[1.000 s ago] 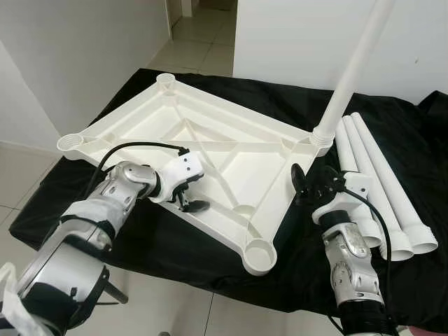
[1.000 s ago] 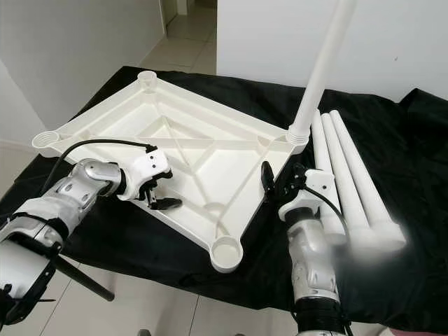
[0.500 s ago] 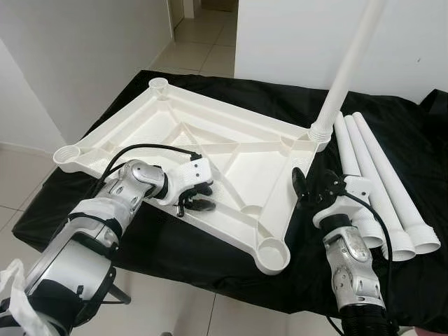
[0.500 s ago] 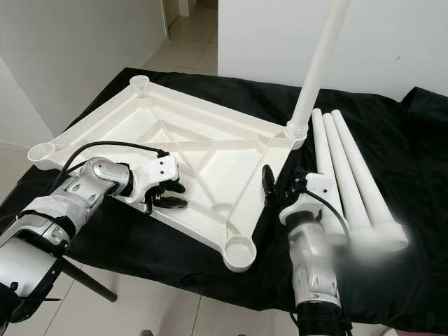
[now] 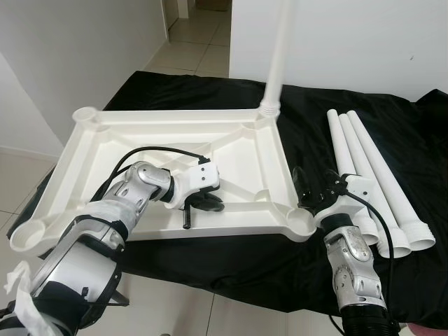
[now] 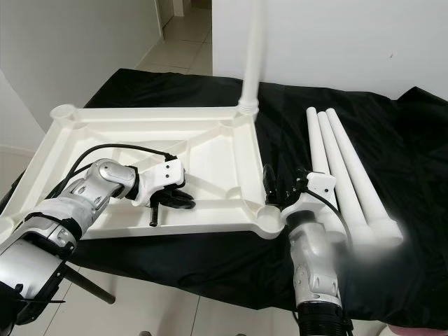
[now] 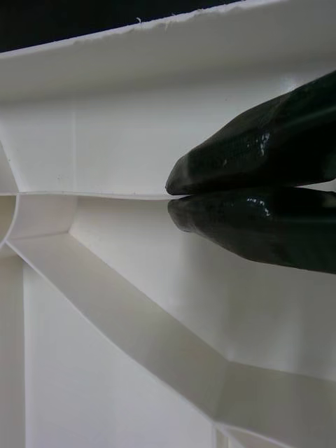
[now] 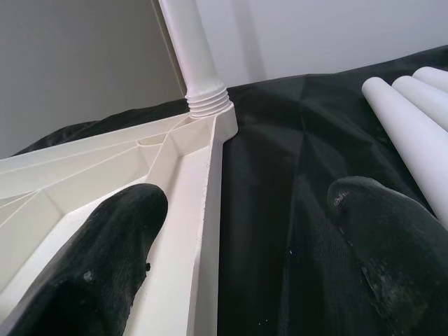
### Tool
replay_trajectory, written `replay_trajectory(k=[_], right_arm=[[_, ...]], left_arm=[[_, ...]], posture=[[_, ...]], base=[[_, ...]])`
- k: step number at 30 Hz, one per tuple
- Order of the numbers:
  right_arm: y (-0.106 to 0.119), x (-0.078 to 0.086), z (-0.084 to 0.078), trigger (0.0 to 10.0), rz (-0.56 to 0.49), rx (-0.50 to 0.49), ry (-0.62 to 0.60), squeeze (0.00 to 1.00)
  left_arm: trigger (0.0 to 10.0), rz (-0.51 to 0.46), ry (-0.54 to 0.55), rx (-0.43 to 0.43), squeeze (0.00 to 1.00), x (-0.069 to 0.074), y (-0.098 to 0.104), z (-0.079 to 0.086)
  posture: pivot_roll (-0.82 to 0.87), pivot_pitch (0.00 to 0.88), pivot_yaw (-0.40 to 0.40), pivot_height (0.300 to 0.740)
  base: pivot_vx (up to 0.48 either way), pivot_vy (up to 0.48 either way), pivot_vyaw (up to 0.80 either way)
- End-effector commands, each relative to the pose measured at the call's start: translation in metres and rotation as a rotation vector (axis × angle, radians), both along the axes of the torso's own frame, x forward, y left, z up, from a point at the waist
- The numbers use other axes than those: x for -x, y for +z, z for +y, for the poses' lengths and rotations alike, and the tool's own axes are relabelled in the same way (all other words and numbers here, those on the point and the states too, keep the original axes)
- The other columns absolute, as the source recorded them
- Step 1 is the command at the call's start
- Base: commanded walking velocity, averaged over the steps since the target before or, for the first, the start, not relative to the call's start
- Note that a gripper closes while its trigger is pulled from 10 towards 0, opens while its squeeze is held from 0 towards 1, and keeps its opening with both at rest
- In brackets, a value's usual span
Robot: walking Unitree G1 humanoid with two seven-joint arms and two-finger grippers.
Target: Building children table
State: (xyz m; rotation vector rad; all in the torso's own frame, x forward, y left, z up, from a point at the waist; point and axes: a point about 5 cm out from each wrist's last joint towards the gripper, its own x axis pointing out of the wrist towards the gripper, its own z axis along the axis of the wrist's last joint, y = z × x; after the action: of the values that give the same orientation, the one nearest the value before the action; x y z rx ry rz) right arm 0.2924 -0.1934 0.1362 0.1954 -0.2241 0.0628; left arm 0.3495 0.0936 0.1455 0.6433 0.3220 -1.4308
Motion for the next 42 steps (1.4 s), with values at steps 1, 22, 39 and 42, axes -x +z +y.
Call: replay_trajectory(k=[1, 22, 39, 42], right_arm=[[-0.001, 0.001, 0.0, 10.0, 0.001, -0.006, -0.009, 0.0], [0.007, -0.001, -0.011, 10.0, -0.042, -0.02, -0.159, 0.0], [0.002, -0.006, 0.002, 10.0, 0.007, 0.027, -0.205, 0.0], [0.003, -0.006, 0.005, 10.0, 0.006, 0.048, -0.218, 0.0]], left_arm=[[10.0, 0.061, 0.02, -0.033, 0.0, 0.006, -0.018, 0.005], [10.0, -0.023, 0.056, 0.285, 0.0, 0.009, 0.03, 0.005], [10.0, -0.1, 0.446, 0.748, 0.0, 0.02, 0.063, -0.006], [10.0, -0.117, 0.53, 0.797, 0.0, 0.018, 0.066, -0.007]], posture=[[-0.04, 0.089, 0.037, 0.74], [-0.03, 0.106, 0.044, 0.74], [0.0, 0.134, 0.018, 0.74], [0.0, 0.139, 0.015, 0.74]], base=[[0.0, 0.0, 0.0], [0.0, 0.0, 0.0], [0.0, 0.0, 0.0], [0.0, 0.0, 0.0]])
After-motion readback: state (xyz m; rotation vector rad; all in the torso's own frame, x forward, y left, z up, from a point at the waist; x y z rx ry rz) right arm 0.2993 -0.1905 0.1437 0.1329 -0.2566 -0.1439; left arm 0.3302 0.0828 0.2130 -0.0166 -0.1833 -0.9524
